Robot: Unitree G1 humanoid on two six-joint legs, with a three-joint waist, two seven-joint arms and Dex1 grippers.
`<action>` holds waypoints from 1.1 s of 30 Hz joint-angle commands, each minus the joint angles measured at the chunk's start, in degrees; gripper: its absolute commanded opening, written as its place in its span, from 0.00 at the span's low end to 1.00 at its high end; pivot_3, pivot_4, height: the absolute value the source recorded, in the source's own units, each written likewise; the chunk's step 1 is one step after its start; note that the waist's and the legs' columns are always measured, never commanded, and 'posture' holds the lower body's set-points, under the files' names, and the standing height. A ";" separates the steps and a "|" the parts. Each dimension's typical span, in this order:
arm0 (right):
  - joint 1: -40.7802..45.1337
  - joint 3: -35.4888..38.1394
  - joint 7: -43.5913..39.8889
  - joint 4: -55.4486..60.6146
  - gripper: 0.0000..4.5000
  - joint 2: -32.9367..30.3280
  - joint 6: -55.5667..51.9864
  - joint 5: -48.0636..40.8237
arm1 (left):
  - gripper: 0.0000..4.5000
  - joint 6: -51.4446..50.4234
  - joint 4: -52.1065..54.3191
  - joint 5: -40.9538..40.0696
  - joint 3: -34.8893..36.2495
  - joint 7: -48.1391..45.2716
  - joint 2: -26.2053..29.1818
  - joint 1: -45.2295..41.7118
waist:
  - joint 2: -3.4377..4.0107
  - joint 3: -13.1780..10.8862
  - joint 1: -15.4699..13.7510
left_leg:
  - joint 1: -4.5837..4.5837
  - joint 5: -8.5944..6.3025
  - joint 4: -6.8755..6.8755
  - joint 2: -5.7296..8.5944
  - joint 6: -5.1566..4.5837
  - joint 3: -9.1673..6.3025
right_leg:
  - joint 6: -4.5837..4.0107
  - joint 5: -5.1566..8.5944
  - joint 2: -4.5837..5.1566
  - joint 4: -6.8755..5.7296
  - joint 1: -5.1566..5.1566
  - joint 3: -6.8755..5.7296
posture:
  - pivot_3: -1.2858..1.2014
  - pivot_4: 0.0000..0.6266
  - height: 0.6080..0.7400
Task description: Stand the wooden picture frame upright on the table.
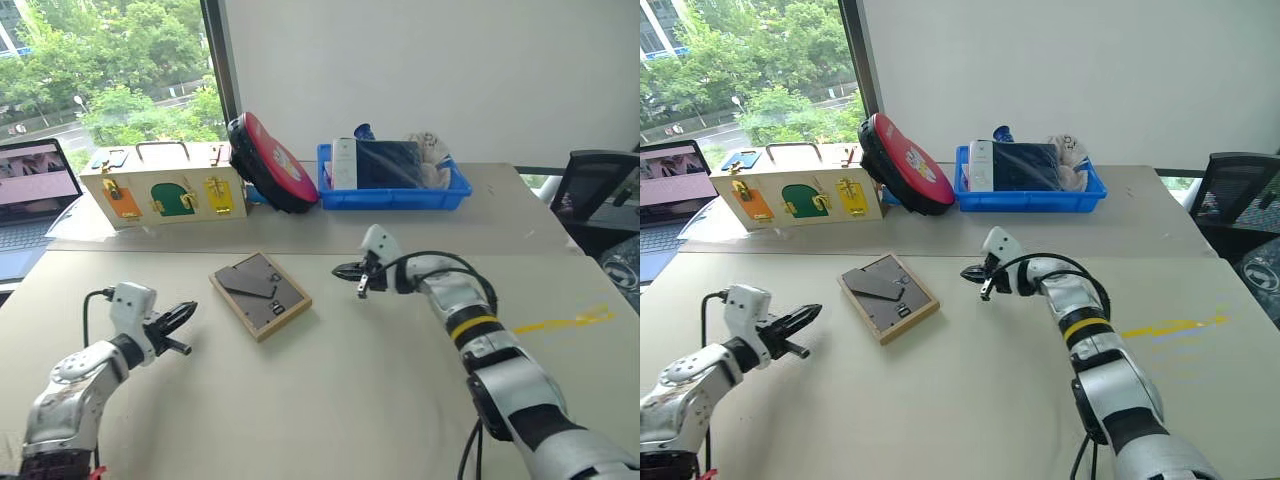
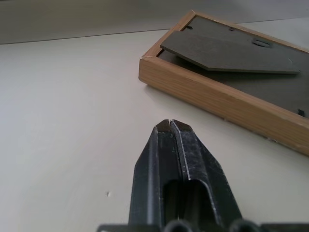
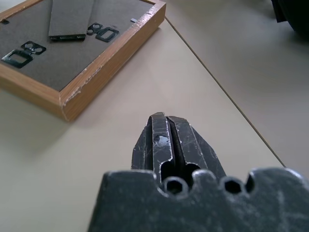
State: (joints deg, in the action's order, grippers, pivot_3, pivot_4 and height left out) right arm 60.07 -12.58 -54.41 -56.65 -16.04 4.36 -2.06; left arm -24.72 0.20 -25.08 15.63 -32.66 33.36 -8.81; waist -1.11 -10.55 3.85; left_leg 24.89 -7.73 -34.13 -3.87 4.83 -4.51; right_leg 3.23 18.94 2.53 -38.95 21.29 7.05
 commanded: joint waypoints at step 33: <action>-15.76 5.82 -7.56 16.18 0.00 -0.71 -1.87 0.11 | 0.02 0.78 0.10 15.76 -28.36 -12.79 -4.81 -9.85 | 0.18 0.16 -1.89 | -0.31 0.13 0.19 0.10 0.20 -0.05 | 0.00 0.00 0.04 0.02 -0.33 -0.07 | 0.52 0.24 0.96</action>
State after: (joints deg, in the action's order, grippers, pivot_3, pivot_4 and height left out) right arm 47.79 -6.45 -59.75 -49.50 -15.83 6.52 -0.13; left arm -23.90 -0.05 -10.32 -5.73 -41.29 29.97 -18.94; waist -0.93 -10.40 1.96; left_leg 24.58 -7.60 -33.95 -3.76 5.03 -4.57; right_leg 3.24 18.94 2.58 -38.92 20.94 6.98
